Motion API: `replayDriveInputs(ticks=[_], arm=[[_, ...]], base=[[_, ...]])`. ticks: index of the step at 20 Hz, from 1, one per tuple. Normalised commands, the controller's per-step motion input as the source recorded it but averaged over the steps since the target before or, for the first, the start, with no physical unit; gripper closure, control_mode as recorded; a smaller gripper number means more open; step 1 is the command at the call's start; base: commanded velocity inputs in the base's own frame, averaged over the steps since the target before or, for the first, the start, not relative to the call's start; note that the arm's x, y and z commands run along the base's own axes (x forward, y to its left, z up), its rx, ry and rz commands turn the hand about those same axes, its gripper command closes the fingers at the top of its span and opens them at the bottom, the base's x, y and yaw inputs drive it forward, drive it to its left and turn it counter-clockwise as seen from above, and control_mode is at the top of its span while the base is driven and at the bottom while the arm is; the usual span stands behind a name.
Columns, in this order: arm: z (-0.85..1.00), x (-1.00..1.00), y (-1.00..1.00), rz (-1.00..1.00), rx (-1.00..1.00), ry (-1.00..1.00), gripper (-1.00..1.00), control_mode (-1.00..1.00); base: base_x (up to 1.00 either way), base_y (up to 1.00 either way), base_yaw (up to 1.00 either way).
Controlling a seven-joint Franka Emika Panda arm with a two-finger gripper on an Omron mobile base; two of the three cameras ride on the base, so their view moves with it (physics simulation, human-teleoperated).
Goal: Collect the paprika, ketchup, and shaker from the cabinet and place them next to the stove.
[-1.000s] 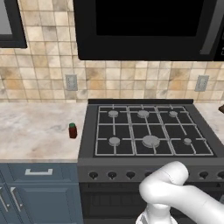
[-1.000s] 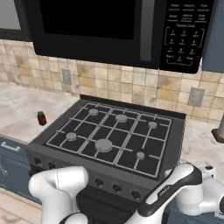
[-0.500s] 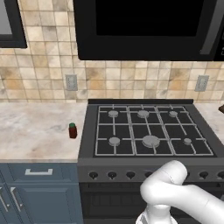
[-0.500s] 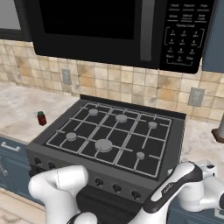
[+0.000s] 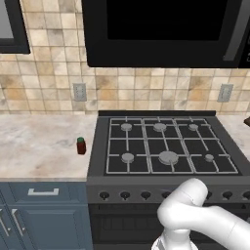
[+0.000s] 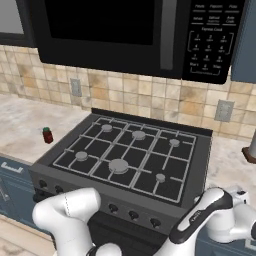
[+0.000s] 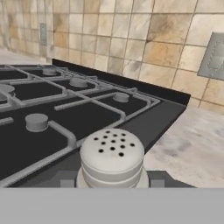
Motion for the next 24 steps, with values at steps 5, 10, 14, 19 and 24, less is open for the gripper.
replayDriveInputs(ticks=[5, 10, 14, 19, 24], arm=[[-0.18, 0.10, -0.01, 0.00, 0.00, 0.00, -1.00, -1.00], [-0.15, 0.03, -0.09, 0.00, 0.00, 0.00, -1.00, -1.00], [-0.03, 0.00, -0.04, 0.00, 0.00, 0.00, -1.00, -1.00], [0.20, -0.02, 0.00, 0.00, 0.00, 0.00, -1.00, -1.00], [0.58, -0.16, 0.02, 0.00, -0.02, 0.00, -1.00, -1.00]], base=[[0.00, 0.00, 0.00], [0.00, 0.00, 0.00], [0.00, 0.00, 0.00], [0.00, 0.00, 0.00], [0.00, 0.00, 0.00]])
